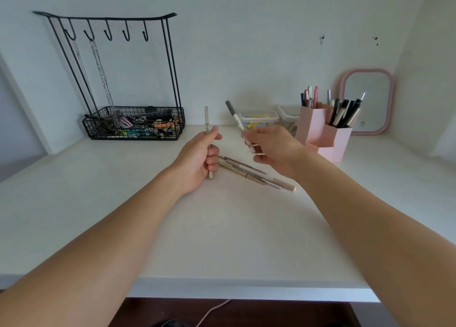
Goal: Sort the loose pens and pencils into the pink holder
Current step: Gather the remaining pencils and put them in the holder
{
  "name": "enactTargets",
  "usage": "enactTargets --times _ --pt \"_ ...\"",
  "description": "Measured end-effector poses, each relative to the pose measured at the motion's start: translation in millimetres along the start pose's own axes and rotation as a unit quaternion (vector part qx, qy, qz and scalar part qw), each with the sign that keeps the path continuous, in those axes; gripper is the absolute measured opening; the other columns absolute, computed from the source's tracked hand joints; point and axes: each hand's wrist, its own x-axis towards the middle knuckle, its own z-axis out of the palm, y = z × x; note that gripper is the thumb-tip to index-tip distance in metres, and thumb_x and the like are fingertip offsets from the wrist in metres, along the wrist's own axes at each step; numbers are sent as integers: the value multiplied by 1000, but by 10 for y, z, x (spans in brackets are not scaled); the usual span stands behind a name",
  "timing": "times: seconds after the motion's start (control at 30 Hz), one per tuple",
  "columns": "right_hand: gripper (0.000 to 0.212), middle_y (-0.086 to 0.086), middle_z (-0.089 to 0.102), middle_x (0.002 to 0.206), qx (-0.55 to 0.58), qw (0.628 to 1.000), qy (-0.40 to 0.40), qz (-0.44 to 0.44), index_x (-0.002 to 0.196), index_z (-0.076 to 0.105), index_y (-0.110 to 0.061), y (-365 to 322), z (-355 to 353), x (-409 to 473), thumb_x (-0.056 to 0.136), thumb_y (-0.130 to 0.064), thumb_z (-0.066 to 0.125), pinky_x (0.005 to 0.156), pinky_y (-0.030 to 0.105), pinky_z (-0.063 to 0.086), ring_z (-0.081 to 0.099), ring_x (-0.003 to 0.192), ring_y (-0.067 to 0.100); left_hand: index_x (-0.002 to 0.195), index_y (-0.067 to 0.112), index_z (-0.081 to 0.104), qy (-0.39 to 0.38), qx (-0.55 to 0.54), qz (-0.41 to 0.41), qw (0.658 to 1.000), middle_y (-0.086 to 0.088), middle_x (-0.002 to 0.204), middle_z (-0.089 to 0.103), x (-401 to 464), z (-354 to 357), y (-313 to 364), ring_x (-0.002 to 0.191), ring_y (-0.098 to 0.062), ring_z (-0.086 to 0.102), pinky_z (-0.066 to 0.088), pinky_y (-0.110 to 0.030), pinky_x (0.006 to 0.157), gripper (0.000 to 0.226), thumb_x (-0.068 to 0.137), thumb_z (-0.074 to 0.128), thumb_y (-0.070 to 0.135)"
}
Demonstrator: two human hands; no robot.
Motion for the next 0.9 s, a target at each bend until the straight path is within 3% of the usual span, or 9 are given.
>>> enactTargets --times 0.1,0.17,0.2,0.27,0.43,0.6,0.7,0.8,0.9 --pt "19 1 60 72 173 981 -89 -9 83 65 -10 -59 93 -89 98 -20 60 59 24 53 59 63 13 100 16 60 -16 -17 14 1000 3 61 35 -33 39 27 50 -10 32 27 -23 48 29 95 62 45" --pt "18 4 67 77 143 985 -95 -30 92 70 -5 -43 182 -127 98 -19 60 62 25 56 66 67 16 105 13 64 -47 -10 29 998 -2 70 45 -67 79 35 61 -14 44 40 -29 57 35 95 61 47" --pt "21 8 69 80 123 987 -90 -42 99 70 1 -20 233 -144 98 -18 61 63 26 57 68 68 17 112 7 65 -67 -5 36 997 -8 80 52 -79 99 33 71 -19 51 49 -36 68 43 95 60 46" --pt "24 14 69 83 95 991 -72 -67 103 68 9 36 324 -153 95 -14 65 66 30 59 67 69 20 123 -1 60 -92 8 46 995 -13 98 62 -103 135 21 87 -25 62 51 -49 90 49 98 57 41" --pt "7 12 71 71 50 994 -7 -101 80 73 -3 124 391 -133 87 -6 73 73 40 63 67 65 22 108 9 55 -70 -7 50 996 -9 85 67 -125 169 -27 67 -19 67 55 -32 61 23 108 41 27" --pt "7 12 68 63 -3 994 10 -105 76 74 -2 142 385 -126 79 -4 80 58 27 58 60 53 17 93 12 52 -58 18 57 997 -7 64 56 -96 165 -81 58 -21 49 45 -36 60 26 110 36 22" --pt "9 13 70 69 -21 994 23 -100 78 73 -5 92 340 -89 80 -9 80 49 20 50 62 54 15 91 17 49 18 18 60 998 0 58 50 -37 112 -64 52 -17 48 45 -31 53 23 109 39 27" --pt "17 2 68 68 -205 969 90 -105 79 72 -10 27 157 -4 83 -25 77 55 24 48 60 59 12 91 19 47 67 14 84 994 7 55 35 12 19 -20 40 -8 30 30 -22 39 23 108 43 34" --pt "35 4 75 83 -426 901 28 -81 85 77 -6 22 -18 19 86 -40 70 77 33 56 67 80 18 88 19 49 93 -6 76 993 9 49 28 16 -38 39 37 -7 20 19 -20 36 38 104 41 53"
